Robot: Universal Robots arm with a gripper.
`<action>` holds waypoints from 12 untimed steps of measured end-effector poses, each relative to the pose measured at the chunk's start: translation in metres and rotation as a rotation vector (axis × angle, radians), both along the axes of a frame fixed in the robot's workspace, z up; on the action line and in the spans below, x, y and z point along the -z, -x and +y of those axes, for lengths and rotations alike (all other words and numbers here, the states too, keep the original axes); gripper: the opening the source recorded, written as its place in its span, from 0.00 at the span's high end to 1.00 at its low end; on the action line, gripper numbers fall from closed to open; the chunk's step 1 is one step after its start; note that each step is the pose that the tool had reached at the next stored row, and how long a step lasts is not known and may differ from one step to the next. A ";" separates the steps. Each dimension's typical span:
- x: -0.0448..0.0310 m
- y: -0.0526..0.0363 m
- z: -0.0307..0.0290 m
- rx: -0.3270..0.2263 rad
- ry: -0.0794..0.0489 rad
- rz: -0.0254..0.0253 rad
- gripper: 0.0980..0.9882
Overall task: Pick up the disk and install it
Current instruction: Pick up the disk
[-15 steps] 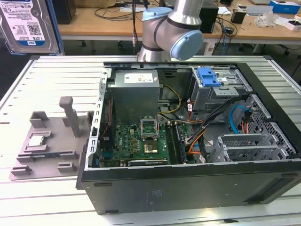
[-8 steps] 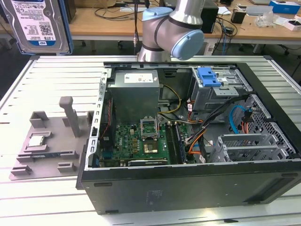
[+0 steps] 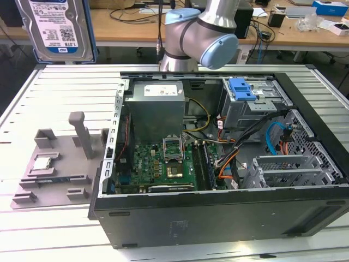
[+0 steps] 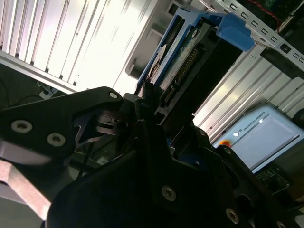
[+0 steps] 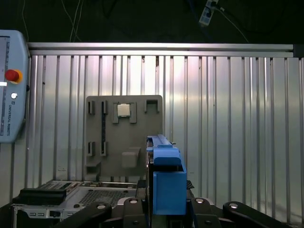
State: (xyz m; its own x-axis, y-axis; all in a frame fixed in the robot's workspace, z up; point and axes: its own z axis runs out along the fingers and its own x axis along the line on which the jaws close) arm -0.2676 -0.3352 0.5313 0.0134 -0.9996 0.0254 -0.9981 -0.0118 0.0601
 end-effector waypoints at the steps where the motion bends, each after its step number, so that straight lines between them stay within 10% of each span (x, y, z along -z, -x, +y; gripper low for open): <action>1: 0.0000 -0.0045 0.0000 0.000 0.000 0.0000 0.70; 12: 0.0000 -0.0423 0.0000 0.000 0.000 0.0000 0.70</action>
State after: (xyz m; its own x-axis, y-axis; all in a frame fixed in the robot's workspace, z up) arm -0.2253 -0.3352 0.5313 0.0133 -0.9996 0.0254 -0.9981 -0.0118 0.0602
